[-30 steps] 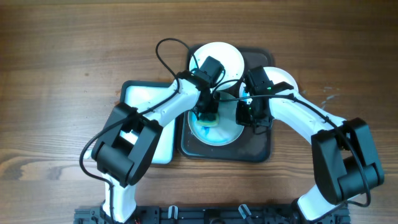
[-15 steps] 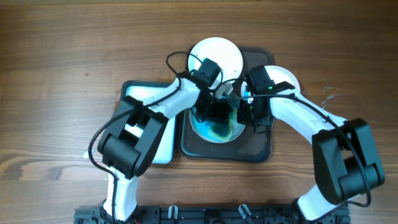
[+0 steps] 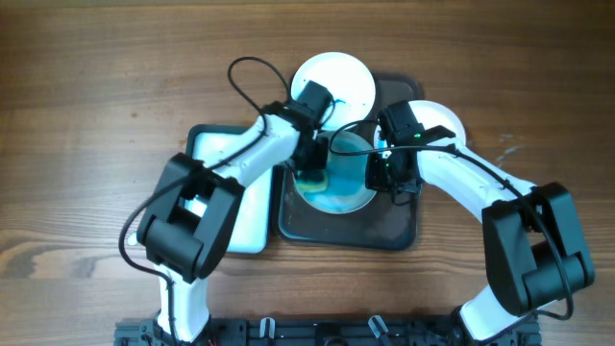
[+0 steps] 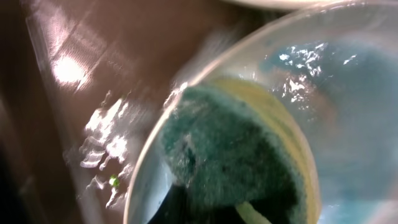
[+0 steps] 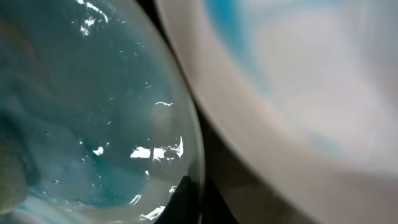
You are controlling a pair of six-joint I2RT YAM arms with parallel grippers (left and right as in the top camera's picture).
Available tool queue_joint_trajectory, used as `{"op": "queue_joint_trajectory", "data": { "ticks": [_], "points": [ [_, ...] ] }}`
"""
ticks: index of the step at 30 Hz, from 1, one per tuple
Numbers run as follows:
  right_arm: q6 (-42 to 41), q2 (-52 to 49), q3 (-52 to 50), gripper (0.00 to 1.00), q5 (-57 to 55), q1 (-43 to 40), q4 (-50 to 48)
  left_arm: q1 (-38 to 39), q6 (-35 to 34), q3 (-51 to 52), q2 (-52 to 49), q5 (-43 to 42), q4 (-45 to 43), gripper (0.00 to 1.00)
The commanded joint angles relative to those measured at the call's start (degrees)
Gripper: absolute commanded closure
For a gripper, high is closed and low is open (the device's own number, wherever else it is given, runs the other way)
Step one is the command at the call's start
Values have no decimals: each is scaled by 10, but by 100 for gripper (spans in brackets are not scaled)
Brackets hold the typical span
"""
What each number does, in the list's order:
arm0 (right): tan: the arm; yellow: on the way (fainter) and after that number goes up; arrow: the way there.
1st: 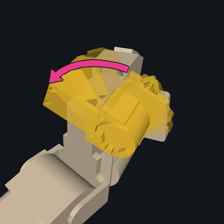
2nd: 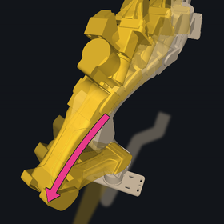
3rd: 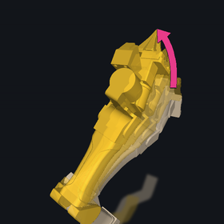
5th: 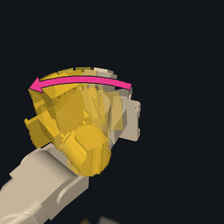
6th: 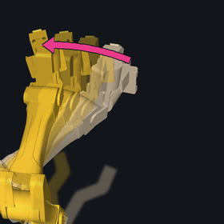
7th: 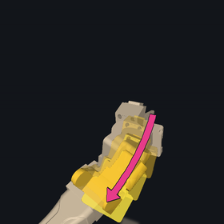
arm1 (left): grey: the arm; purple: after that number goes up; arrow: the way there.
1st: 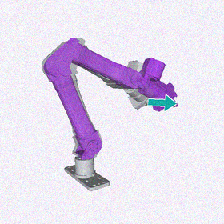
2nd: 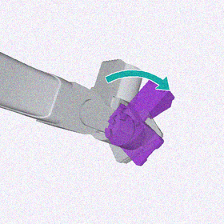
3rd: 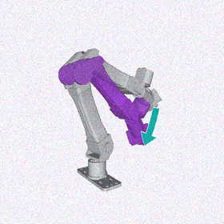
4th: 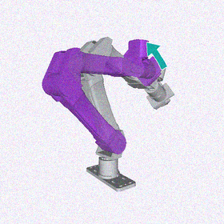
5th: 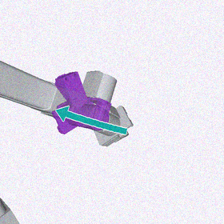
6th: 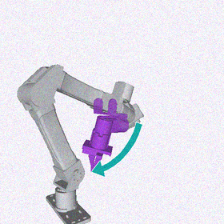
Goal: Clean dirty plates on tray and stack at the side
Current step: 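Scrub the plate surface with the sponge while right gripper holds plate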
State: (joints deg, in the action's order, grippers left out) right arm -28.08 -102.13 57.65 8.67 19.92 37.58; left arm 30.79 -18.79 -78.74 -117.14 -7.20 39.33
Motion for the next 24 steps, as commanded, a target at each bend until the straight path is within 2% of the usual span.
{"op": "queue_joint_trajectory", "data": {
  "ticks": [1,7,9,11,12,13,16,17,18,22,24],
  "points": [
    [21,-19,-14,96,-36,1,11,3,-17,20,-48,-181,-76,95],
    [26,-19,-14,96,-32,1,15,57,-17,20,-48,-184,-150,96],
    [26,-19,-14,96,-32,1,18,57,-17,20,-50,-217,-160,96],
    [26,-19,-14,96,-32,1,18,57,-13,20,-51,-209,-156,96],
    [26,-19,-14,96,-32,1,20,57,-14,20,-51,-165,-147,96],
    [26,-19,-14,96,-32,1,22,54,-14,19,-51,-36,-125,96],
    [26,-19,-14,96,-32,1,23,40,-28,14,-51,229,-50,96],
    [26,-19,-14,96,-32,1,23,31,-29,5,-51,329,-1,96],
    [26,-19,-14,96,-32,1,23,25,-29,-3,-51,343,38,96],
    [47,-19,-15,96,-27,16,42,24,-52,-5,-51,243,127,96],
    [50,-19,-15,96,-28,40,40,23,-53,-5,-51,127,110,96]
  ]
}}
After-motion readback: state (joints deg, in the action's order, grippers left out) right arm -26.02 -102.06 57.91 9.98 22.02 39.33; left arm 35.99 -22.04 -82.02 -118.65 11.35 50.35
